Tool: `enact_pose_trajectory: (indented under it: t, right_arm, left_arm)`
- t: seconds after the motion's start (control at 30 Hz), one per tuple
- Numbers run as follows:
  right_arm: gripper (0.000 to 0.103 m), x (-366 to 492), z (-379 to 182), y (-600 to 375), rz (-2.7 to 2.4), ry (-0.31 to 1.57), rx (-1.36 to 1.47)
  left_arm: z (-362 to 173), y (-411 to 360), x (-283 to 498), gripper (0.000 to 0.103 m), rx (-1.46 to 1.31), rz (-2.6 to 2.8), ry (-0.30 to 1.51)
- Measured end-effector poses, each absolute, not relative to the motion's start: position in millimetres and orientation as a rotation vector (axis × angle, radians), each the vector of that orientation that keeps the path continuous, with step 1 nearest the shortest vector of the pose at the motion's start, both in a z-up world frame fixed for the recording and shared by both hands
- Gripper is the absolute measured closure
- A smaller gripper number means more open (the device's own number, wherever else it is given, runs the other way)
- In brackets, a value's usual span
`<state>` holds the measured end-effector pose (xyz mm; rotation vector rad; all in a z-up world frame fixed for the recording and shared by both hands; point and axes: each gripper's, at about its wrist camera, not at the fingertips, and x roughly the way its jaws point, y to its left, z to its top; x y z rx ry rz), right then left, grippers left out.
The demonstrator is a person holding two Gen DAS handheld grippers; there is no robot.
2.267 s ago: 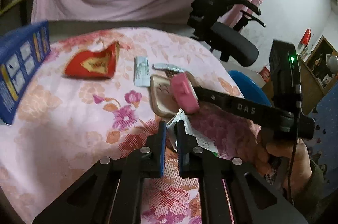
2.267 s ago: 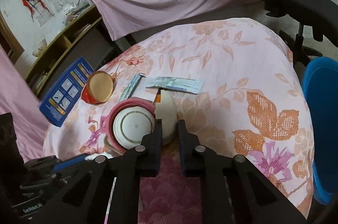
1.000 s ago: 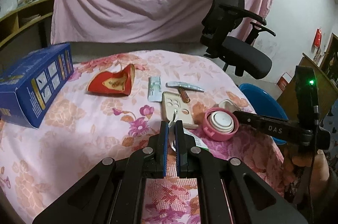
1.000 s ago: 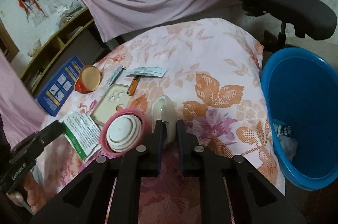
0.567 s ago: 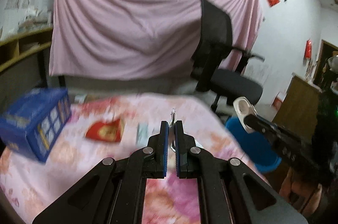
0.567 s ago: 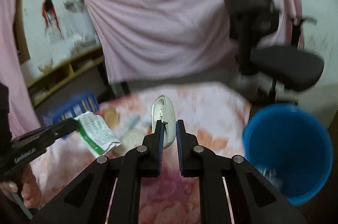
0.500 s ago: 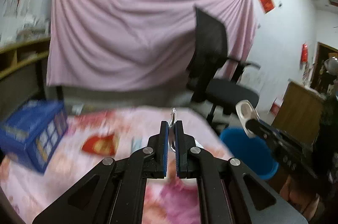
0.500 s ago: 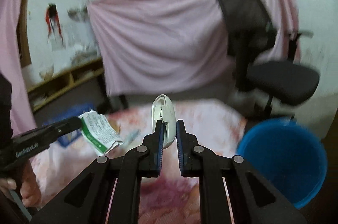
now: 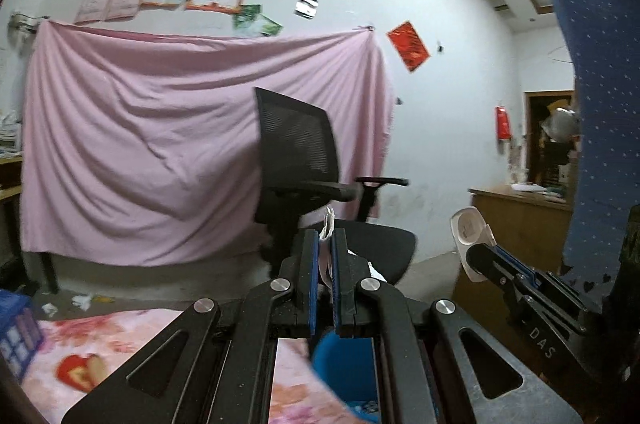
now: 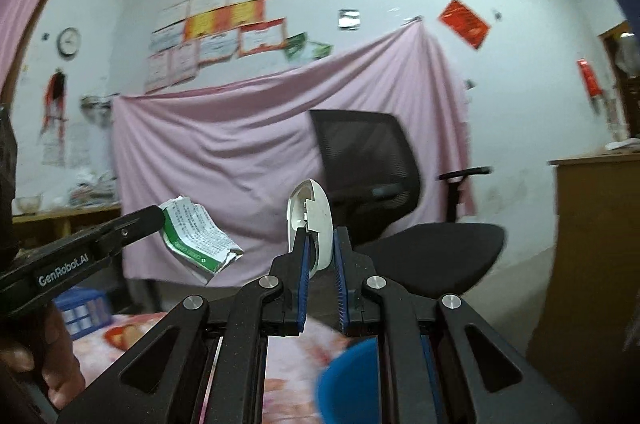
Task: Collect trash
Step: 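Carry the packet and lid over the blue basin and open both grippers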
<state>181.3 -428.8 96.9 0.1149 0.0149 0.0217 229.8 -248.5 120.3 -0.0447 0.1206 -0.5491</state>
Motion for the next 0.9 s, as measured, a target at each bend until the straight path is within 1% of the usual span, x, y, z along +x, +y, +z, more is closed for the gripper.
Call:
enact_pose_trajectory:
  t: [0.2, 0.3, 0.47, 0.67, 0.9]
  right_arm:
    - [0.093, 186, 87, -463, -0.066, 0.061, 0.161]
    - [0.093, 190, 79, -480, -0.088, 0.103, 0.203]
    - [0.093, 208, 57, -501, -0.129, 0.243, 0.272]
    - [0.093, 228, 35, -515, -0.113, 0.394, 0.333]
    - [0.093, 238, 13, -521, -0.092, 0.513, 0.375]
  left_arm:
    - [106, -295, 251, 0.099, -0.025, -0.602, 0.178]
    - [92, -314, 266, 0.099, -0.021, -0.616, 0.253]
    - [71, -339, 293, 0.099, -0.028, -0.615, 0.403]
    - [48, -353, 313, 0.099, -0.029, -0.592, 0.544]
    - [21, -356, 319, 0.099, -0.026, -0.583, 0.670]
